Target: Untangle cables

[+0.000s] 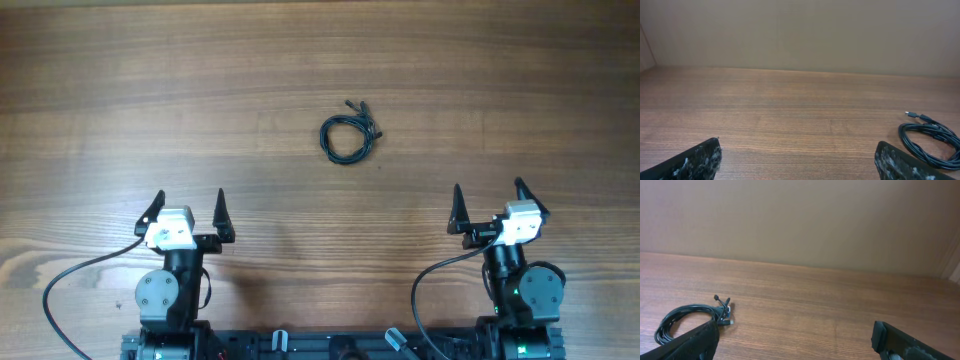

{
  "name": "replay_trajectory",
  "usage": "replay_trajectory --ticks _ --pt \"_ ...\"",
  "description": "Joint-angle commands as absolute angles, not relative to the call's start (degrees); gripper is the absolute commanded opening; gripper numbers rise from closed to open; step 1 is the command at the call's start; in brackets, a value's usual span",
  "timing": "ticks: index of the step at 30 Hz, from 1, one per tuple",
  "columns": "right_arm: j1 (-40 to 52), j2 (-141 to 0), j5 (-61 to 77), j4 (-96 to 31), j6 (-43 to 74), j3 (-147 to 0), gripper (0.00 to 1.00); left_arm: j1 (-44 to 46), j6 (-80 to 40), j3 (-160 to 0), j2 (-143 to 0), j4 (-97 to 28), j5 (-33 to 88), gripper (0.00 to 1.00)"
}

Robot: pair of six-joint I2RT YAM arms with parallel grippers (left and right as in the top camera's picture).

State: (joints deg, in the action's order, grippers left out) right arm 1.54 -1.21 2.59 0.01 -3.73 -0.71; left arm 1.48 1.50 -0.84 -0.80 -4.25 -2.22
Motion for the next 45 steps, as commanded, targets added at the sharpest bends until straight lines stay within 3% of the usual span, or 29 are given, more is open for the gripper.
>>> replay_trajectory --ticks 1,26,37,45 --pt "1.19 -0.8 3.51 0.05 -2.85 -0.32 1.0 1.1 2.59 -0.36 -0.54 -3.36 -1.54 1.0" --pt "1.19 -0.8 3.49 0.05 -2.85 -0.32 1.0 1.21 -3.55 -0.54 -0.54 1.67 -0.01 1.0" --pt "1.19 -0.8 3.49 0.05 -2.85 -0.32 1.0 1.21 -6.2 -17.37 -3.79 -17.32 2.09 1.0" --pt "1.19 -0.8 3.49 0.08 -2.83 -0.32 1.0 1.21 -4.84 -36.56 -22.17 -24.12 4.47 1.0"
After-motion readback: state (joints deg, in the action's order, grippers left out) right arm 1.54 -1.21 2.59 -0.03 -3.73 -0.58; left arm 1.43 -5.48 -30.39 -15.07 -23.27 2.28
